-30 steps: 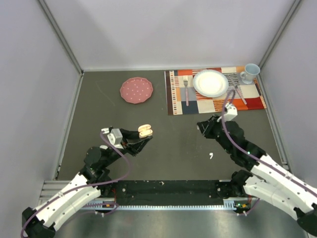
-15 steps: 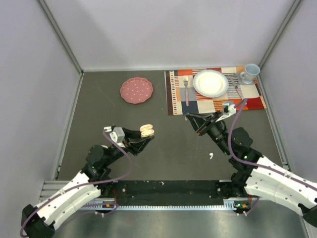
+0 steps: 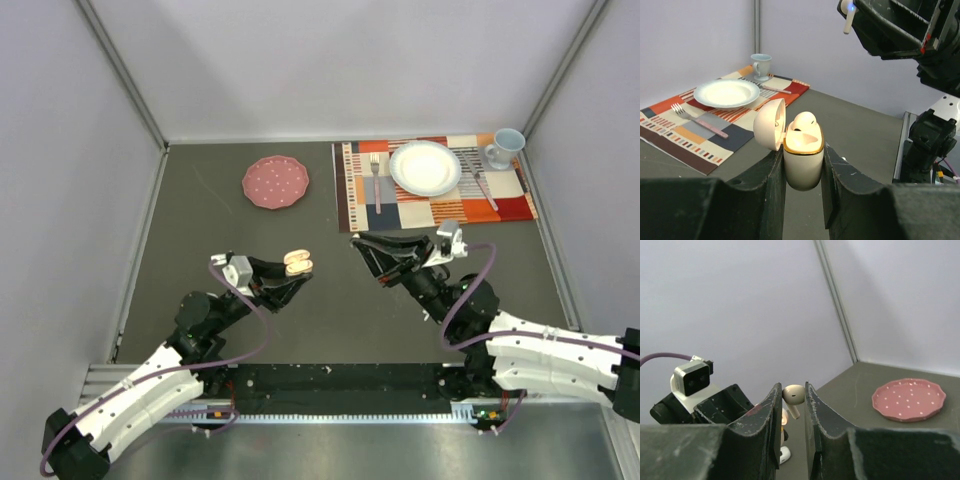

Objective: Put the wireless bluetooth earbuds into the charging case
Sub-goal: Insert the left earbud into the left side groove of the charging case.

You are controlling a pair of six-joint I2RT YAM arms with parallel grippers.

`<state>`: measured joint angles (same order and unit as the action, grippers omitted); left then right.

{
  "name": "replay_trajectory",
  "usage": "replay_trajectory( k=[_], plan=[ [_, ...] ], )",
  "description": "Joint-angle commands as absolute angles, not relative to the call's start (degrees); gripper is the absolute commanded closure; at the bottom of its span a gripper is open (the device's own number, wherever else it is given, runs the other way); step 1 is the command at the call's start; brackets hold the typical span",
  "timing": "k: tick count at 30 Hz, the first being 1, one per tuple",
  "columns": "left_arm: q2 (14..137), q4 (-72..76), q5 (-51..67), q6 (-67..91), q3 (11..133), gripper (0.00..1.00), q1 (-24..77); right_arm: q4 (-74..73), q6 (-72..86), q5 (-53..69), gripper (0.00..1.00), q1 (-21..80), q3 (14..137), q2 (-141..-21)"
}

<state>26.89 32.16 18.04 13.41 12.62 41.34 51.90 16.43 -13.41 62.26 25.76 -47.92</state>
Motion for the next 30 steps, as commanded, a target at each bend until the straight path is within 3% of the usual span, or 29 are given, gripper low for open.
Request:
replay_trajectory(
  k=[1, 14, 30],
  plan=[
    [27.16, 39.10, 18.72, 13.01, 12.66, 1.00, 41.31, 67.05, 10.20, -12.57, 1.00, 65.47, 25.31, -50.88],
    [31.11, 49.57, 19.69, 13.09, 10.90, 1.00, 41.31, 78.57, 14.23, -9.32, 1.00, 68.82, 27.51, -61.17],
    [34.71, 51.76, 21.18, 12.92, 12.65, 1.00, 41.40, 80.51, 20.65, -8.43, 1.00, 69.87, 31.20, -67.58]
  ],
)
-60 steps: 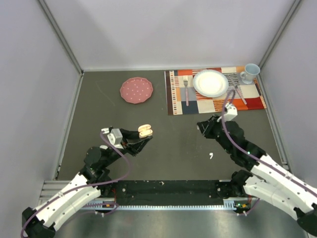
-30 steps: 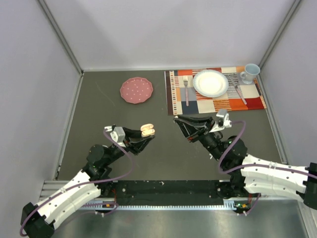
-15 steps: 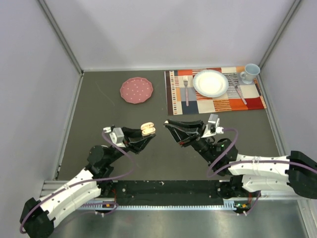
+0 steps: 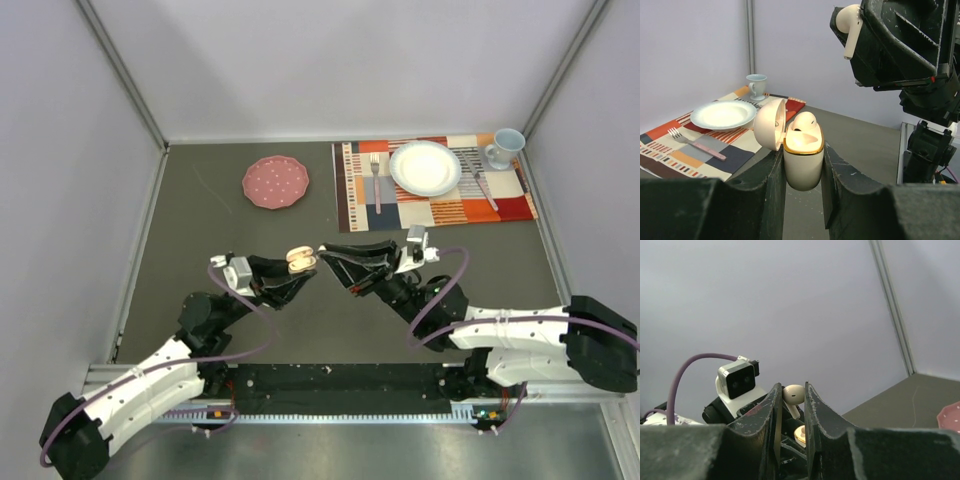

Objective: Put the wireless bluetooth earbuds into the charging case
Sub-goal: Insert the left earbud into the left side groove of the charging case.

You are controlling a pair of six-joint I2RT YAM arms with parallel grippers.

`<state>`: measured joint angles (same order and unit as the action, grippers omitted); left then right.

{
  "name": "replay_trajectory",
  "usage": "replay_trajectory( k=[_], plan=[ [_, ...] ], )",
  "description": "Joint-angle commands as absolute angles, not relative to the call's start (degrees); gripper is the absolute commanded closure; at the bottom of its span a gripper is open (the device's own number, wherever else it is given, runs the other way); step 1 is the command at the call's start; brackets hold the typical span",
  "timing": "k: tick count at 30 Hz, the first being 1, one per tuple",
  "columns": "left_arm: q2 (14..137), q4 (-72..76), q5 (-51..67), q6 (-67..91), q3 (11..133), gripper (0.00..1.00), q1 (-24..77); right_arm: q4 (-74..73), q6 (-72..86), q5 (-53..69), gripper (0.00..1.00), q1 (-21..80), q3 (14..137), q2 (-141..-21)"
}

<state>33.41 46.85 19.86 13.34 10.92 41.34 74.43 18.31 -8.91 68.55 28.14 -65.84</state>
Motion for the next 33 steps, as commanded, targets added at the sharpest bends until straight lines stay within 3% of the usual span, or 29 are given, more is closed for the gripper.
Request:
replay_trajectory(
  k=[1, 14, 33],
  plan=[
    [34.98, 52.03, 21.44, 12.92, 12.92, 1.00, 41.40, 79.99, 20.74, -8.61, 1.00, 69.96, 31.38, -67.76],
    [36.21, 52.38, 22.15, 12.22, 13.89, 1.00, 41.84, 71.11, 23.38, -13.80, 1.00, 70.40, 34.10, -69.52],
    [35.77, 52.65, 20.74, 11.43, 13.80, 1.00, 42.19, 67.06, 28.30, -10.28, 1.00, 70.40, 35.59, -71.89]
  ],
)
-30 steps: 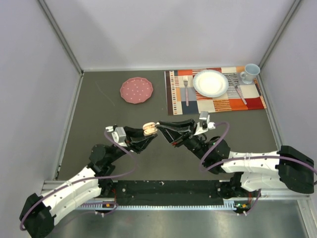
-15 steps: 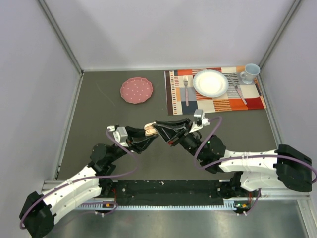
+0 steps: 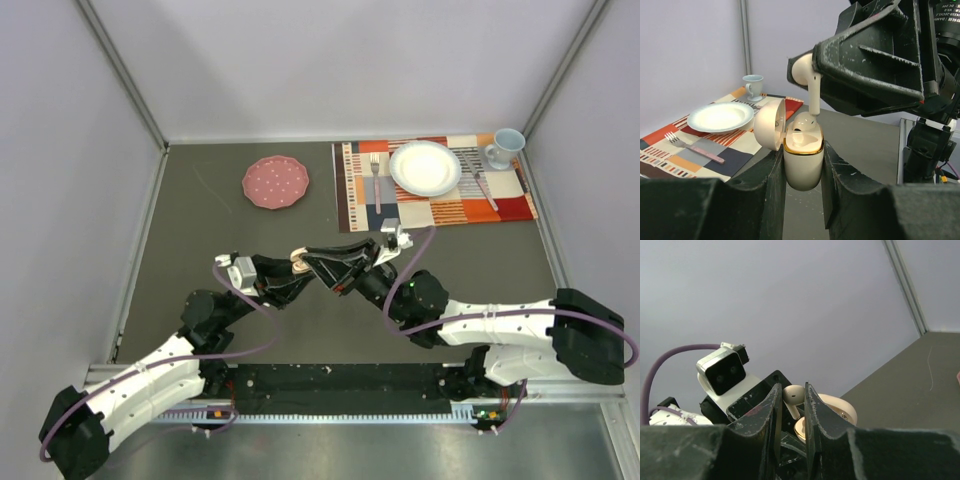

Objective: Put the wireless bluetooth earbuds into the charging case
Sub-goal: Insert the left earbud into the left side groove of the charging case.

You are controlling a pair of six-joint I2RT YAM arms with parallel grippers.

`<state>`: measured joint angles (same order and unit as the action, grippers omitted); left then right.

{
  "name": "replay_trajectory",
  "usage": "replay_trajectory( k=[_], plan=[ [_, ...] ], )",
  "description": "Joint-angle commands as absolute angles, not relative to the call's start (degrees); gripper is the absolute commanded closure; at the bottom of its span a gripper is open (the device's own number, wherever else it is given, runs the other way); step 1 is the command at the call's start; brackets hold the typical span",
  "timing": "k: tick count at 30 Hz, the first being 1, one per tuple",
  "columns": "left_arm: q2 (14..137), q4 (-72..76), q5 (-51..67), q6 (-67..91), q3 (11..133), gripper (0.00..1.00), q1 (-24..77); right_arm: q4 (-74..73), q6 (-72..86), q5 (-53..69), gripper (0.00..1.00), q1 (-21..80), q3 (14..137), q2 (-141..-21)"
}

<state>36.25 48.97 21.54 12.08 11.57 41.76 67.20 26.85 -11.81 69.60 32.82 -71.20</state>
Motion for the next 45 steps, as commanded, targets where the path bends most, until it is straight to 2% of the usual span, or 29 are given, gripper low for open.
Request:
replay_trajectory(
  k=[1, 45],
  plan=[
    [35.77, 52.65, 20.66, 11.34, 13.80, 1.00, 42.19, 66.63, 28.13, -9.85, 1.00, 70.49, 35.77, -71.89],
    [35.95, 52.29, 21.09, 12.22, 14.33, 1.00, 42.45, 65.92, 27.33, -15.91, 1.00, 70.40, 34.28, -73.92]
  ],
)
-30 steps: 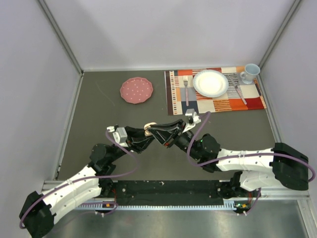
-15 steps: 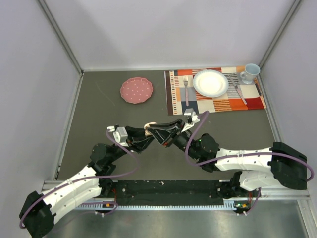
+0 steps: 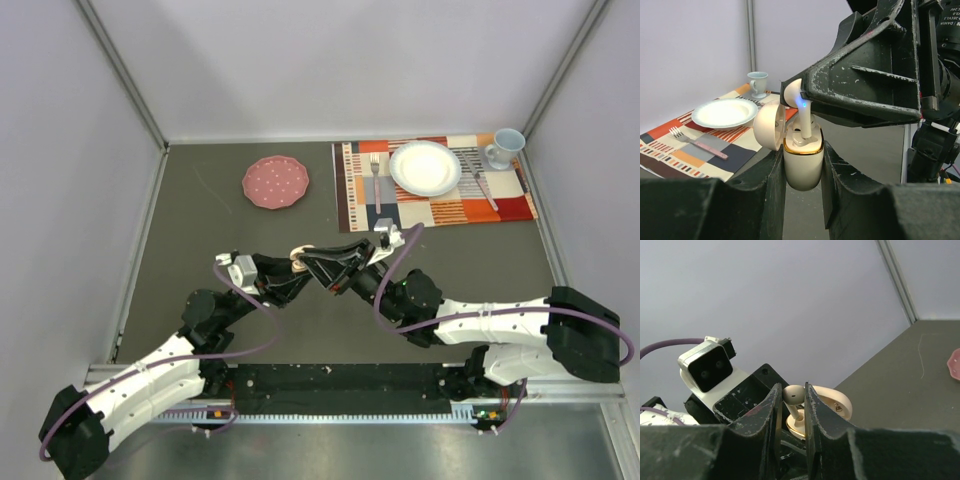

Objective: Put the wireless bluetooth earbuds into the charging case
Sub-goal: Insert the left earbud into the left side groove of the charging case.

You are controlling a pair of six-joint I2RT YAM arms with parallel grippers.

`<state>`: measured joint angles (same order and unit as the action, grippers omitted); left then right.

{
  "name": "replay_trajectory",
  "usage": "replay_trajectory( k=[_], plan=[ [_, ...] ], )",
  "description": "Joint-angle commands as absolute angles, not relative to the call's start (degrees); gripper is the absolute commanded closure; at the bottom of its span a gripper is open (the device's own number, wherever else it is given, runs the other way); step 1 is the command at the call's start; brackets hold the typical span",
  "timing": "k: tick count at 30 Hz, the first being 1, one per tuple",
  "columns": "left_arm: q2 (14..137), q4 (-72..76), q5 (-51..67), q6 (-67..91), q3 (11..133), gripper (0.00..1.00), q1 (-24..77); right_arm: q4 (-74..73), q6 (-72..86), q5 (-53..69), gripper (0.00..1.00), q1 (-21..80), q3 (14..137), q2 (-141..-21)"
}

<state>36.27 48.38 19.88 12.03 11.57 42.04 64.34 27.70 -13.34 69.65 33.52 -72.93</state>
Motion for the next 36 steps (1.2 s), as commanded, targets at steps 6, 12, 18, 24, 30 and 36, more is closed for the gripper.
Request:
replay_trajectory(
  k=[6, 12, 18, 24, 30, 36],
  plan=[
    [36.12, 52.56, 21.09, 12.57, 14.24, 1.00, 42.63, 65.66, 27.07, -16.09, 1.00, 70.40, 34.63, -74.53],
    [36.30, 52.56, 20.66, 12.57, 14.24, 1.00, 42.63, 65.13, 27.69, -15.03, 1.00, 70.40, 34.63, -74.79],
    [36.65, 52.73, 20.13, 12.30, 14.06, 1.00, 42.71, 65.13, 28.04, -13.36, 1.00, 70.49, 34.54, -74.79],
    [36.21, 52.56, 18.90, 12.04, 14.06, 1.00, 42.71, 65.13, 27.86, -13.10, 1.00, 70.58, 34.19, -74.71],
    [35.69, 52.56, 17.58, 11.95, 13.89, 1.00, 42.71, 63.72, 27.95, -13.36, 1.00, 70.49, 34.36, -74.62],
    [35.94, 53.00, 16.96, 11.78, 14.06, 1.00, 42.71, 63.02, 28.04, -13.27, 1.00, 70.58, 34.28, -74.88]
  ],
)
